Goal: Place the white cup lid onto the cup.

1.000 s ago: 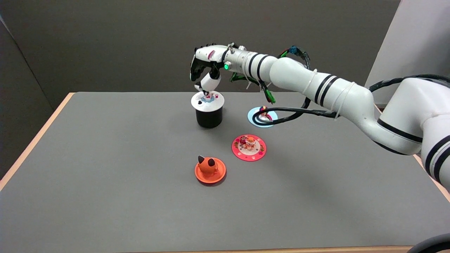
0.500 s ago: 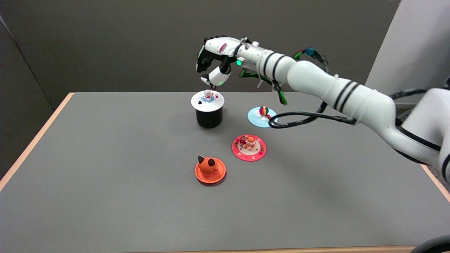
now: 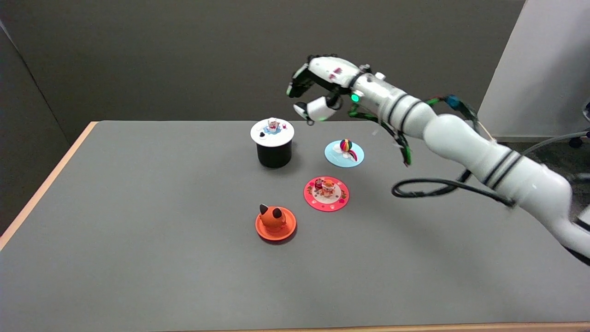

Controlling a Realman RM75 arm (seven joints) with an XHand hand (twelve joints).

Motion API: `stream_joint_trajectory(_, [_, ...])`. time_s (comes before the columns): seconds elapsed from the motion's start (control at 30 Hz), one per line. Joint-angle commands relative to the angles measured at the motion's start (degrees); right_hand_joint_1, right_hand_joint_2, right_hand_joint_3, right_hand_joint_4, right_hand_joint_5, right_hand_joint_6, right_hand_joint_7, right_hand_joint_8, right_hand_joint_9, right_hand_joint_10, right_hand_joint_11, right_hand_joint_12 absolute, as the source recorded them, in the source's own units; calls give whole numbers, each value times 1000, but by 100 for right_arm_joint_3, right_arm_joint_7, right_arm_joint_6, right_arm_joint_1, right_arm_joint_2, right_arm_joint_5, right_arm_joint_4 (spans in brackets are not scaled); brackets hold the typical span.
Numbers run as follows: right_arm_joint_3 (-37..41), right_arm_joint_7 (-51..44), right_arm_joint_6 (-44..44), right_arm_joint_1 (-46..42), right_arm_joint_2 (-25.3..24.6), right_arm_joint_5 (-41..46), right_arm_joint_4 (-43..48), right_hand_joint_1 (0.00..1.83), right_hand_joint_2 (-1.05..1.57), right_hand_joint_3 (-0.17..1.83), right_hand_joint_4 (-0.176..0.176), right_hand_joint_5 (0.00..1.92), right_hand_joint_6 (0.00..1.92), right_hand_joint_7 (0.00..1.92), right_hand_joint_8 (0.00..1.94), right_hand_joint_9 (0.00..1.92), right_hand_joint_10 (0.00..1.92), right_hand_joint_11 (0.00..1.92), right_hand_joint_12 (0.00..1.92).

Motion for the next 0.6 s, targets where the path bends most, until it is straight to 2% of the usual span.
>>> stream_joint_trajectory(0.03, [3196, -301, 975, -3718, 670, -158, -1923, 941, 718, 846, -128, 841, 368, 923, 238, 811, 261, 537, 559])
stream_joint_trajectory(0.23, [3875, -301, 1271, -4477, 550, -158, -2252, 927, 702, 874, -129, 835, 368, 921, 237, 794, 225, 523, 569])
stream_joint_trajectory(0.6, [4306, -301, 2270, -5667, 230, -149, -2442, 913, 685, 911, -127, 819, 343, 903, 236, 764, 212, 509, 578])
